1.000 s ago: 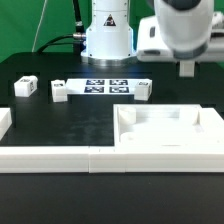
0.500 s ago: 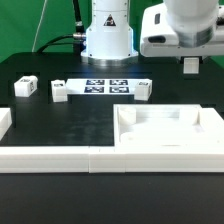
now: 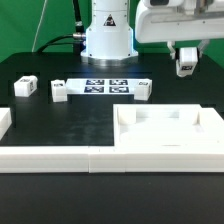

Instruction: Assemble one leg

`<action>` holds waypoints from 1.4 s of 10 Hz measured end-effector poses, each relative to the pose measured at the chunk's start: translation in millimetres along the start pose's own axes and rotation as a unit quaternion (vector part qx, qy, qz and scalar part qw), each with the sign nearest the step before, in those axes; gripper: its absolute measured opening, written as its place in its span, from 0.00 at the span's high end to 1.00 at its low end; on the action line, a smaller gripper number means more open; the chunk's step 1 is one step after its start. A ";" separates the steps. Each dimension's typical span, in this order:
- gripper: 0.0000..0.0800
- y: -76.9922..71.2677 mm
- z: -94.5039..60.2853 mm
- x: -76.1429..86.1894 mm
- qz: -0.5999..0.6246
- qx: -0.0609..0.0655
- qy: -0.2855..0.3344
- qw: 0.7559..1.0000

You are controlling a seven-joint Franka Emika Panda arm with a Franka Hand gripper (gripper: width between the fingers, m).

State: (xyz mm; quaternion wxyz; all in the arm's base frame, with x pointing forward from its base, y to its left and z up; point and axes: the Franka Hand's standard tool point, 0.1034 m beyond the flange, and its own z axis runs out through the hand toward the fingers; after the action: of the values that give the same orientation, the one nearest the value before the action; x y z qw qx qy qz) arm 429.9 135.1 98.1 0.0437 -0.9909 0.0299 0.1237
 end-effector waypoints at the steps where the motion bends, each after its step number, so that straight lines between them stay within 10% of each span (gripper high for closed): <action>1: 0.64 -1.7 2.1 1.8 -0.001 0.003 0.032 0.999; 4: 0.64 -6.8 2.8 6.2 -0.010 0.016 0.155 0.988; 8: 0.64 1.5 -27.3 44.8 -0.054 0.011 0.149 0.987; 14: 0.64 5.0 -27.0 61.5 -0.074 0.011 0.167 0.983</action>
Offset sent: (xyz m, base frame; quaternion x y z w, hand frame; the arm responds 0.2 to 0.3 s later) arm 0.0000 0.0000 0.0000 0.0000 0.2377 0.0000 0.9713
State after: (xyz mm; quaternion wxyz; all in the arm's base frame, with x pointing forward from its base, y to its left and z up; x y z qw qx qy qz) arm 495.5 124.5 108.5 0.0576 -0.9966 -0.0352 -0.0471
